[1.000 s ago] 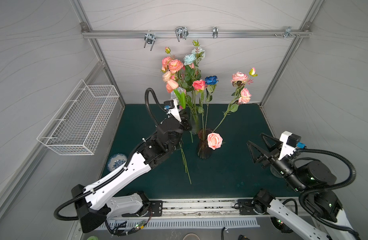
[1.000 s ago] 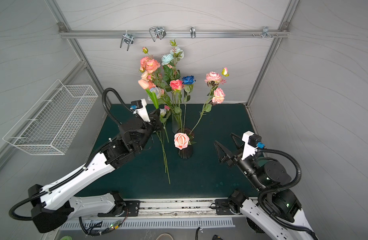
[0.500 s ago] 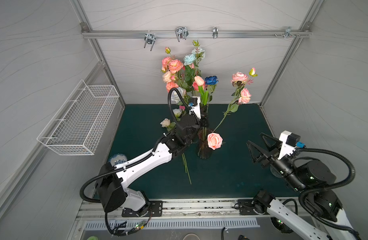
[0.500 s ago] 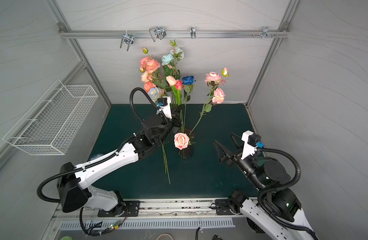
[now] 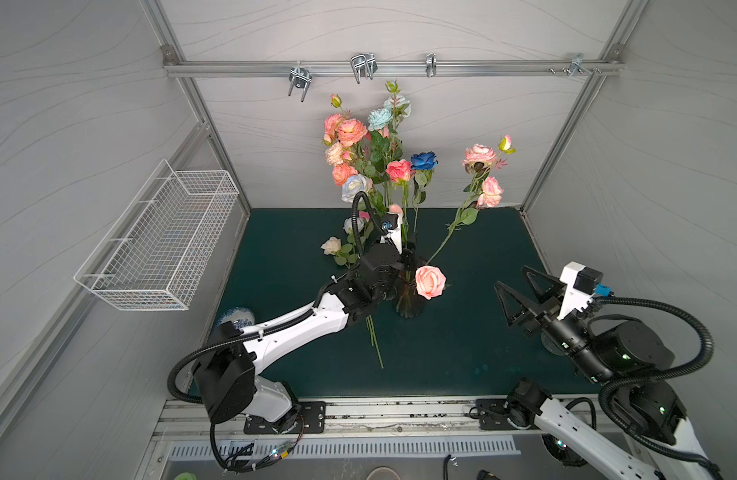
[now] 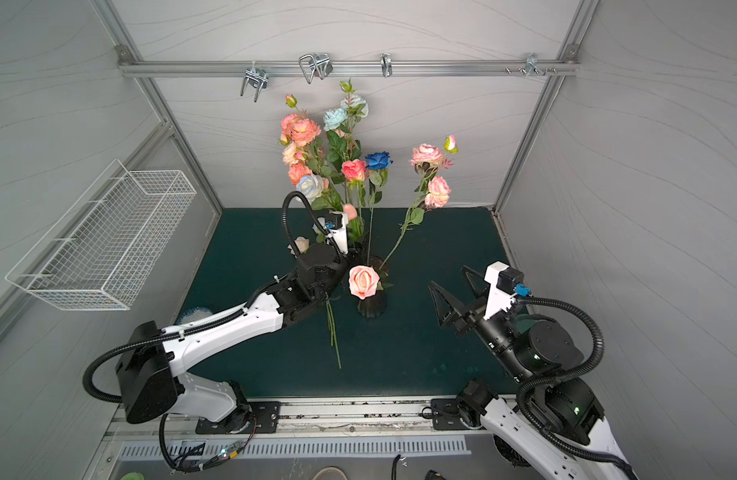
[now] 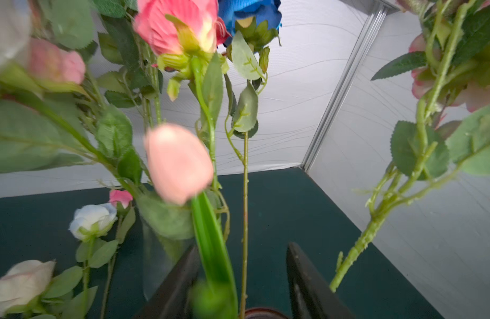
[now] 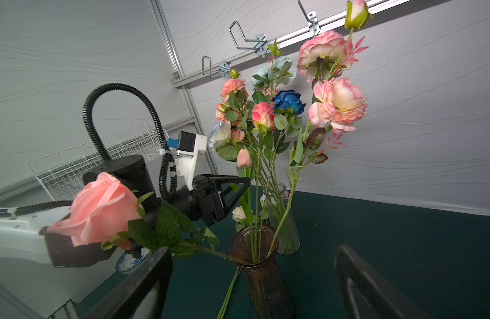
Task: Arrange flowers in a vase
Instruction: Place the flower in the vase.
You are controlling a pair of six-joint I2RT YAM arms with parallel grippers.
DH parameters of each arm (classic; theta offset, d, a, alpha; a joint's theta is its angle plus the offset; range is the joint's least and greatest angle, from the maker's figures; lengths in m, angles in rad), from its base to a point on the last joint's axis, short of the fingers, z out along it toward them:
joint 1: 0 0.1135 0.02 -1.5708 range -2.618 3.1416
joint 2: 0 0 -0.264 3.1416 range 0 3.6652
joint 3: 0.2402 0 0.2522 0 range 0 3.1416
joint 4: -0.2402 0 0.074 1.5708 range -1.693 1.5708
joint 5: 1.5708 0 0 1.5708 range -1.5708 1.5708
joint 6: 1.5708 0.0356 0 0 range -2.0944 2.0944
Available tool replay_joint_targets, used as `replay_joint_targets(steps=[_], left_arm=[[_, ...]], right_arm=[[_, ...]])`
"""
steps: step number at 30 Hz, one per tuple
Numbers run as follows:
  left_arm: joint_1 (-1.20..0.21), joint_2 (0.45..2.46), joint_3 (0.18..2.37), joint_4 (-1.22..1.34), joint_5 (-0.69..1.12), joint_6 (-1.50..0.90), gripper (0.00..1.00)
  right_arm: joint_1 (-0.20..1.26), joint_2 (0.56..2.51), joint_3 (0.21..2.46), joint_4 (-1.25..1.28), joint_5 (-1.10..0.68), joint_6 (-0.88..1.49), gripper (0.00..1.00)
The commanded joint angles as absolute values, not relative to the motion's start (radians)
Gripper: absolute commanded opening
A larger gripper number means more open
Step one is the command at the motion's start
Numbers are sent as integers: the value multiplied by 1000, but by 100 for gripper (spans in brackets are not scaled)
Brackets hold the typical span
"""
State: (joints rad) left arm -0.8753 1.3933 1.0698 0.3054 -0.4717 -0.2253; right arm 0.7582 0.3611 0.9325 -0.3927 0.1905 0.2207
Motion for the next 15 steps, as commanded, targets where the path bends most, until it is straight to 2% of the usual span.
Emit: replay_joint_targets(steps=[1, 4, 7, 10, 12, 15], left_arm=[[-885, 1281, 1057, 253, -525, -290, 54], [-902, 1189, 1029, 187, -582, -321, 54], [-901, 1108, 1005, 71, -712, -369, 53], [-836, 1070, 989, -89, -766, -474, 49], [-696, 1047, 974, -223, -629, -637, 41], [-477, 1035, 900, -247, -340, -790, 39]], right_arm=[[764, 354, 937, -370, 194, 222, 93], [764, 359, 937, -366, 195, 225, 94], [763, 357, 939, -367, 193, 224, 94], [764, 354, 940, -367, 189, 226, 94], [764, 353, 940, -372, 192, 225, 94], [764, 349, 939, -379, 195, 224, 94]])
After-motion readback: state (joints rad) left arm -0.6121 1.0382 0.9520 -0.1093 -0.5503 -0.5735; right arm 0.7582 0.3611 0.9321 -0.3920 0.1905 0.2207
